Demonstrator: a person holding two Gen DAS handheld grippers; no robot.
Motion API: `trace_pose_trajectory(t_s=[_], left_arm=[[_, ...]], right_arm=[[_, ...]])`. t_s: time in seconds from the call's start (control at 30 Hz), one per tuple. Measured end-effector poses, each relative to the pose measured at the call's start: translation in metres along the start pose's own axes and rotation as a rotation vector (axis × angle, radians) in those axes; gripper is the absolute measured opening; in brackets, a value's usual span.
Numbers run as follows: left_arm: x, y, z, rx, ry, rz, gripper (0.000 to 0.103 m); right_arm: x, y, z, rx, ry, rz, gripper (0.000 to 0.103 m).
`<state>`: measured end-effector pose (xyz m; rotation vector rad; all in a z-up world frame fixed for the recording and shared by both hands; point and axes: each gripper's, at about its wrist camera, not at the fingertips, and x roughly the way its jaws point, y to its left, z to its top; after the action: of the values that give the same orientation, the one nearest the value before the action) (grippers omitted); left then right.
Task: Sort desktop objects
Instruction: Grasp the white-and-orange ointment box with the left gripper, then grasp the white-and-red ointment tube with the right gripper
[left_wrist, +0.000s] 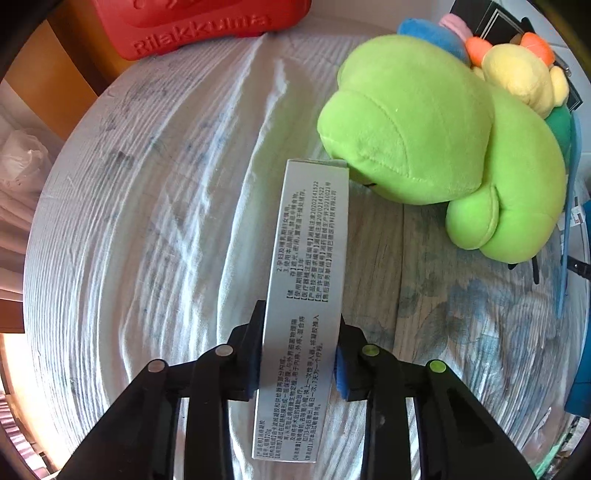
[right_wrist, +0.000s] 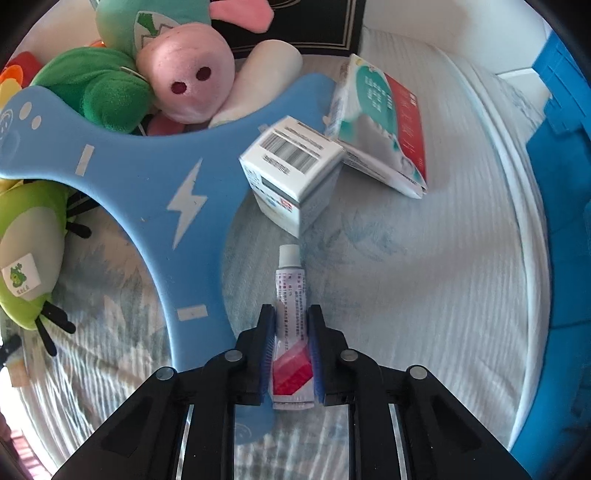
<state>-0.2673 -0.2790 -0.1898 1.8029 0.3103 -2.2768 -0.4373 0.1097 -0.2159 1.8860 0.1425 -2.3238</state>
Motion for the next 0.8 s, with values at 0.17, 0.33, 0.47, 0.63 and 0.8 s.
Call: trace_pose_trajectory(t_s=[0.17, 0.33, 0.47, 0.63, 0.8], left_arm=[[-0.026, -0.005, -0.021, -0.010, -0.071, -0.029, 0.030], [-0.060, -0.013, -0.052, -0.010, -0.156, -0.080, 0.030], [-0.072, -0.024, -0.070, -0.033, -0.183, -0.110, 0.030], [-0.044, -0.005, -0.065, -0.011, -0.151, -0.083, 0.030], [-0.027, -0.004, -0.077, -0.026, -0.118, -0.061, 0.030]], right_arm=[[-0.023, -0.004, -0.021, 0.013, -0.066, 0.021, 0.018], [-0.070, -0.006, -0.062, 0.022, -0.180, 0.078, 0.011], [-0.098, 0.008, -0.105, 0.033, -0.242, 0.150, 0.009], [-0.095, 0.006, -0.117, 0.039, -0.207, 0.141, 0.010], [-0.057, -0.012, -0.128, 0.142, -0.110, 0.160, 0.015]])
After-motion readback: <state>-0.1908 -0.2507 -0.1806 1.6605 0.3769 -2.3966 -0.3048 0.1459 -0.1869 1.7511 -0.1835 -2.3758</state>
